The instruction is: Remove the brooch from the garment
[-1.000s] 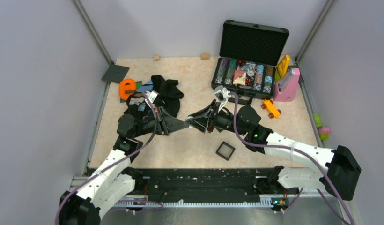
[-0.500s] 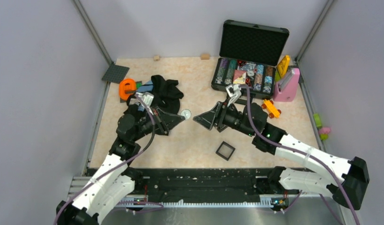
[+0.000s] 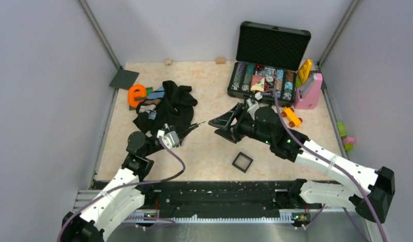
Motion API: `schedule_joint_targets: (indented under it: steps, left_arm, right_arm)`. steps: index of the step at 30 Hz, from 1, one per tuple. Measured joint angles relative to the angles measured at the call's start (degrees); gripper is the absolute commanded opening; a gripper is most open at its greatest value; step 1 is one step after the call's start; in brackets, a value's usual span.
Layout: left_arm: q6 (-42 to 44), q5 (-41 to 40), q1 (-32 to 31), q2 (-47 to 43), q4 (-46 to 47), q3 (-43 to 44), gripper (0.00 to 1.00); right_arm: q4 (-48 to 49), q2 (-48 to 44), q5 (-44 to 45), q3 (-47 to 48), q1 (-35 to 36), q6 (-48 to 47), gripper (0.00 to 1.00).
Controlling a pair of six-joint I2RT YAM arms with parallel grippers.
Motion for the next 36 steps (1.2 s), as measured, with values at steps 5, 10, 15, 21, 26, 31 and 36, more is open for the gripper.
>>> schedule_joint_targets:
  steps: [5, 10, 15, 21, 26, 31, 36]
  left_arm:
    - [5.86, 2.64, -0.59, 0.0, 1.29, 0.0, 0.0]
    - [9.2, 4.72, -1.6, -0.2, 0.66, 0.09, 0.0]
    - [12.09, 5.75, -2.19, -0.52, -2.23, 0.98, 0.0]
    - [13.64, 5.55, -2.34, -0.52, -2.99, 1.36, 0.0]
    - [13.27, 4.96, -2.34, -0.48, -2.78, 1.36, 0.11]
    - [8.79, 3.69, -2.67, -0.48, -0.02, 1.33, 0.91]
    - [-0.85, 2.38, -3.04, -0.5, 4.2, 1.33, 0.96]
  right_arm:
    - [2.32, 2.64, -1.44, 0.0, 0.0, 4.39, 0.58]
    - [5.68, 5.09, -2.4, -0.42, 0.0, 7.02, 0.54]
    - [8.52, 6.08, -2.8, -0.42, 0.0, 8.0, 0.36]
    - [8.48, 6.51, -3.23, -0.46, 0.0, 8.22, 0.2]
    - [8.7, 6.29, -2.93, -0.83, 0.0, 9.35, 0.0]
    - [8.37, 4.92, -1.95, -2.23, 0.0, 9.01, 0.0]
    - [5.73, 1.51, 3.43, -4.61, 0.0, 4.15, 0.0]
